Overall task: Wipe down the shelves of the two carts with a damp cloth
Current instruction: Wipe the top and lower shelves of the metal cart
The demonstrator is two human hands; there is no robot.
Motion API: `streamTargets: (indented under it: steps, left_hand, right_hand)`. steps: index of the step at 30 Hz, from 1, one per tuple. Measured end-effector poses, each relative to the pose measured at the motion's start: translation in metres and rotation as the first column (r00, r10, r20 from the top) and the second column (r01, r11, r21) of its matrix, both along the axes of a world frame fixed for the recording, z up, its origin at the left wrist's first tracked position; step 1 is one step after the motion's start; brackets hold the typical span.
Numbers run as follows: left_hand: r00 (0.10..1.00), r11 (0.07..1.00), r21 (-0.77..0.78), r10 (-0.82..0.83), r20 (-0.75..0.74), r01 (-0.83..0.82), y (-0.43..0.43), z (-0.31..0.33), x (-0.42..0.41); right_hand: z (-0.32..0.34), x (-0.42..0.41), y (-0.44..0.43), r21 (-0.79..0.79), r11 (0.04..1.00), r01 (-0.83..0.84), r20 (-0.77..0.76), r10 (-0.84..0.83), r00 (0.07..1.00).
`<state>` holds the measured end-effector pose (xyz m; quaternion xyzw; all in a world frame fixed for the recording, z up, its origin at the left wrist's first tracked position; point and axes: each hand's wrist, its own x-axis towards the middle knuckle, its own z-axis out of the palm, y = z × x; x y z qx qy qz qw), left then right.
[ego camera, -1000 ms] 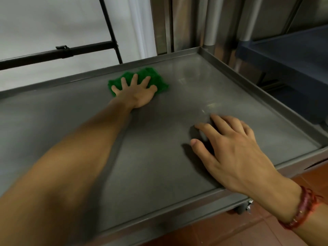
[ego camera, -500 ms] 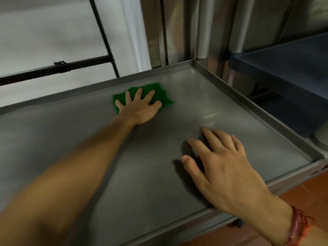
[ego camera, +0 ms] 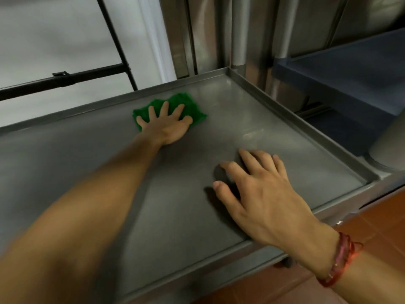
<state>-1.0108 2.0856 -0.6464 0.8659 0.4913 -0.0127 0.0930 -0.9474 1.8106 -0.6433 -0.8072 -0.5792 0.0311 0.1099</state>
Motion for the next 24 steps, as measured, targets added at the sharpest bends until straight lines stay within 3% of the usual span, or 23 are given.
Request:
streamTargets:
  steps: [9, 19, 24]
  left_hand:
    - [0.989, 0.990, -0.015, -0.141, -0.040, 0.140, -0.115, -0.001, -0.060]
    - [1.000, 0.999, -0.027, -0.028, 0.014, 0.028, -0.062, 0.002, -0.027]
    - [0.999, 0.996, -0.078, -0.047, -0.005, 0.047, -0.081, 0.005, -0.035]
  right_hand:
    - [-0.004, 0.000, -0.002, 0.075, 0.997, 0.035, -0.021, -0.033, 0.999]
    - [-0.006, 0.001, -0.003, 0.110, 0.991, 0.078, -0.003, -0.078, 0.997]
    - [-0.008, 0.002, -0.003, 0.140, 0.986, 0.085, -0.016, -0.084, 0.996]
